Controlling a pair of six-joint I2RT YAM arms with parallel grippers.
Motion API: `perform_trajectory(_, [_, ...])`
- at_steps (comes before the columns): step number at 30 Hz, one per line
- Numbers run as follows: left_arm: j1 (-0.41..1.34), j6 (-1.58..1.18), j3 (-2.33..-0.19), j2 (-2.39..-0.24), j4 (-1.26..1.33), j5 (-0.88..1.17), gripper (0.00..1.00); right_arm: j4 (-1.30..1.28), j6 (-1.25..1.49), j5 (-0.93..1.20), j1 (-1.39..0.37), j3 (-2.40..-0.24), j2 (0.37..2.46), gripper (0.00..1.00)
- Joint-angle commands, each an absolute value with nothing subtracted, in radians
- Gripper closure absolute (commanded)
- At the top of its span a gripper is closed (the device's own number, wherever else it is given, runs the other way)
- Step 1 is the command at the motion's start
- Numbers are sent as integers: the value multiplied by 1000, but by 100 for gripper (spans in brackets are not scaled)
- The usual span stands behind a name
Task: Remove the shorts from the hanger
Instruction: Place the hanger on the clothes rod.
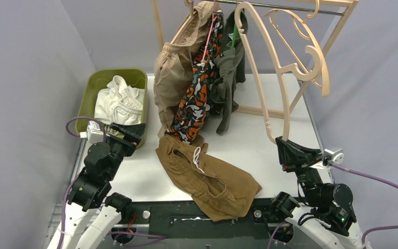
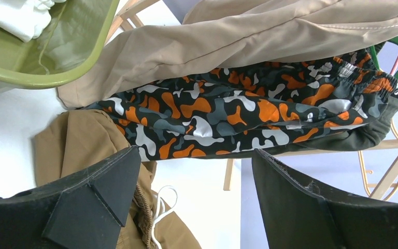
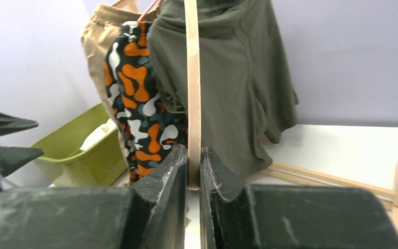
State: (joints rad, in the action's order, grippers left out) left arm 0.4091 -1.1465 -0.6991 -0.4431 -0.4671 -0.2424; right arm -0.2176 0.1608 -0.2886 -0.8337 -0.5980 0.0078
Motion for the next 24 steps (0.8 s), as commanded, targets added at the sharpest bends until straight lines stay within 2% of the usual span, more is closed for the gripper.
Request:
perform_trajectory(1, [404,-1160,-694,-451,-392,-213,21,-264,164,-356,-812,-675,-33,100])
perform_trajectory(8, [405,-1180,-629,-441,-321,-194,21,-421,220,-408,-803,-701,-75,100])
perform_trajectory(14, [404,-1184,-630,-478,-313,-165,21,-542,307,-494,-795,-743,-22,100])
perform_trajectory(19, [404,-1178,-631,-483,-295,-153,21,-551,351,-555,-787,-765,67,100])
perform_trajectory(24, [403,-1160,-646,-497,-307,-146,21,-619,432,-620,-786,-869,253,100])
